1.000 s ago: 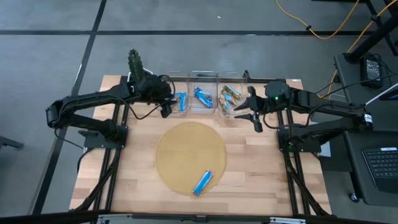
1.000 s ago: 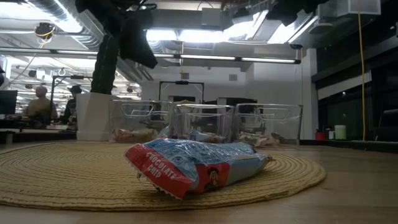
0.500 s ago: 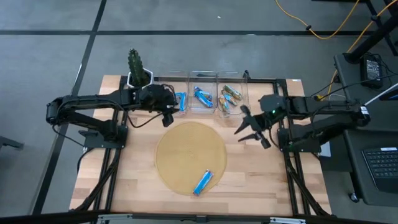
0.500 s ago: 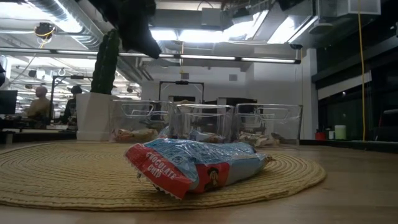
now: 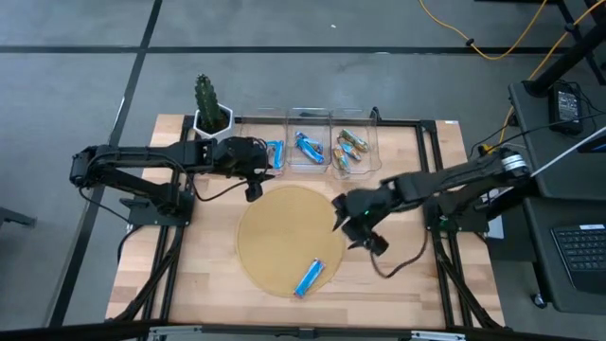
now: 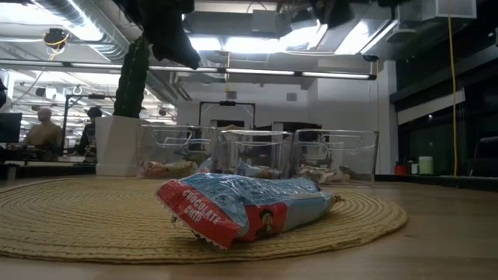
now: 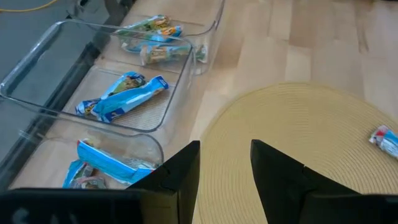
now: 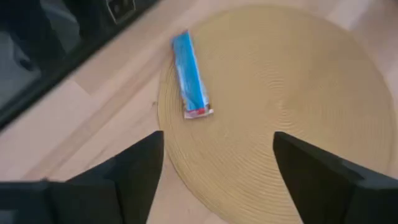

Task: Pick and place Granola Bars by type
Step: Put the red granola bar into the left transparent bin

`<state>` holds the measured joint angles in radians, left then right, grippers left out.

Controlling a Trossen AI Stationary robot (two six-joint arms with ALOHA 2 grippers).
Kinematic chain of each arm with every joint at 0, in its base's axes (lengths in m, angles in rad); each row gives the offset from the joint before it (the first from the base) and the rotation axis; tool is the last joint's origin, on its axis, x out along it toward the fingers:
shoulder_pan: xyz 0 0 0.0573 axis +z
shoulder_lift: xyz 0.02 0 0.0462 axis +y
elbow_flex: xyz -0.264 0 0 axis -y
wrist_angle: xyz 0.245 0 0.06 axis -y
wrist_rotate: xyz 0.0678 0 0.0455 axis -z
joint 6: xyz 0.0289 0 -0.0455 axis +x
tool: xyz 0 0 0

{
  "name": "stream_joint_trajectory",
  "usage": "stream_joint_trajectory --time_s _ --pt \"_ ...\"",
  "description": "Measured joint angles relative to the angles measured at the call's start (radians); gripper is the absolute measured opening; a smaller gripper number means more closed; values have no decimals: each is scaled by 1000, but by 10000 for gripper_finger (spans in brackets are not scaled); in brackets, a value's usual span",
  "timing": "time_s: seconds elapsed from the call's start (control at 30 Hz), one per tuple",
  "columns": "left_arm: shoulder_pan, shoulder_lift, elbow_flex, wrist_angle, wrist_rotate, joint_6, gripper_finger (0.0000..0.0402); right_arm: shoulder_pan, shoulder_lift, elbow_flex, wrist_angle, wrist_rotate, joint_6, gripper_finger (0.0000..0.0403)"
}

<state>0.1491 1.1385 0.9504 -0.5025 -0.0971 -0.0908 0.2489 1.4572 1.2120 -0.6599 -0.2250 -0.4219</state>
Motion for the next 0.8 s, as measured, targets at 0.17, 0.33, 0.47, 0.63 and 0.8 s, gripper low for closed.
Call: stream_joint_trajectory --time_s 0.17,0.33,0.47,0.63,0.8 --pt "-20 0 0 -14 1 25 134 38 128 6 33 30 0 316" --pt "-33 0 0 -23 3 27 133 72 239 6 138 27 26 316" --pt "-39 0 0 -23 4 26 132 85 309 6 244 23 26 316" --pt "-46 0 0 -23 29 26 132 83 389 7 308 24 28 316" --pt "-47 0 0 -24 47 26 132 76 469 7 330 23 28 312"
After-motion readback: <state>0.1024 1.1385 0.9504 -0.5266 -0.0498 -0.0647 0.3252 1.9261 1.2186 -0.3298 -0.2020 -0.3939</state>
